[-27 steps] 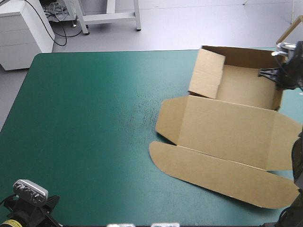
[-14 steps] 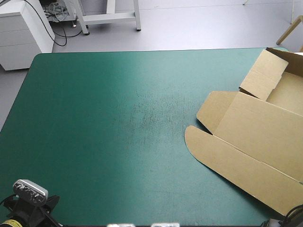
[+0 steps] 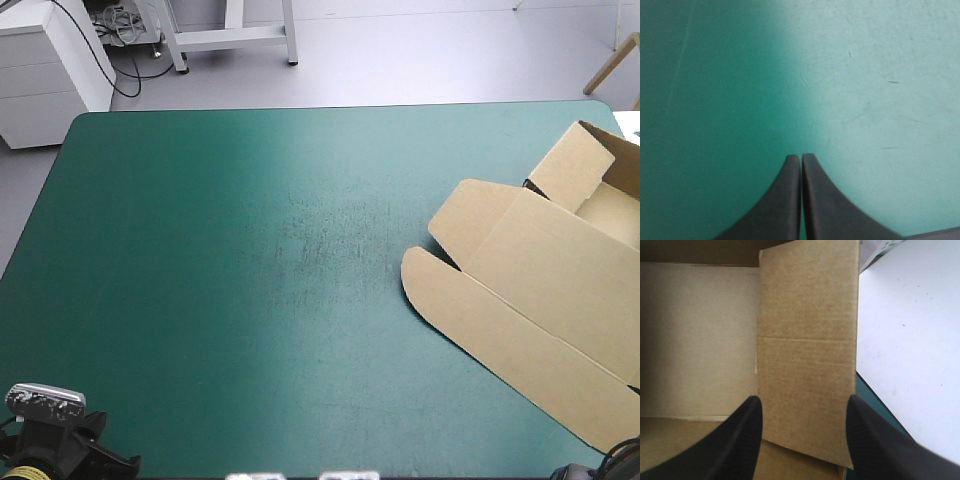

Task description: Fold the box

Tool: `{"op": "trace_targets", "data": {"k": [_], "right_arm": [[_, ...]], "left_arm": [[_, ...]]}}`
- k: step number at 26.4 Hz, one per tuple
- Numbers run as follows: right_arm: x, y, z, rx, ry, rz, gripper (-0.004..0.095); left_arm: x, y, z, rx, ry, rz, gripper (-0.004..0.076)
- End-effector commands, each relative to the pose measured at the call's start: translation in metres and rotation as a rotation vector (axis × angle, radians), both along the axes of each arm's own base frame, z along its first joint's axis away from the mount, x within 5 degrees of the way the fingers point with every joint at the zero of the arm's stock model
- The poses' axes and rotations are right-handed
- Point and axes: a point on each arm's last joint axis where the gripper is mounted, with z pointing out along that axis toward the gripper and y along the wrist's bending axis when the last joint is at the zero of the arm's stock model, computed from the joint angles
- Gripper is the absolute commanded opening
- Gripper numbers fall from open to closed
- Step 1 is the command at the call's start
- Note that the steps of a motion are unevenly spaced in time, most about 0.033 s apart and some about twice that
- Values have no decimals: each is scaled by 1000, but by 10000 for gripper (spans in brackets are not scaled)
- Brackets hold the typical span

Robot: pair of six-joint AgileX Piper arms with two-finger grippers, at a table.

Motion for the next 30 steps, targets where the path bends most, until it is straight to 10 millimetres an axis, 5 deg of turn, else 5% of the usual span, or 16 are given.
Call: {"op": "trace_targets", "data": {"k": [1, 4, 8, 19, 25, 30], "right_arm": [[-21, 20, 54, -90, -153, 103, 456], [-42, 46, 82, -94, -252, 171, 261], [-67, 68, 85, -121, -236, 219, -17], [-164, 148, 47, -107, -339, 255, 0], [-200, 198, 1, -117, -323, 492, 0], [-224, 221, -35, -103, -303, 647, 0]], "left_arm": [[4, -1, 10, -12, -64, 15, -10], [4, -1, 10, -12, -64, 15, -10], [4, -1, 10, -12, -64, 15, -10], [4, -1, 10, -12, -64, 15, -10], [4, -1, 10, -12, -64, 15, -10], [4, -1, 10, -12, -64, 15, -10]]}}
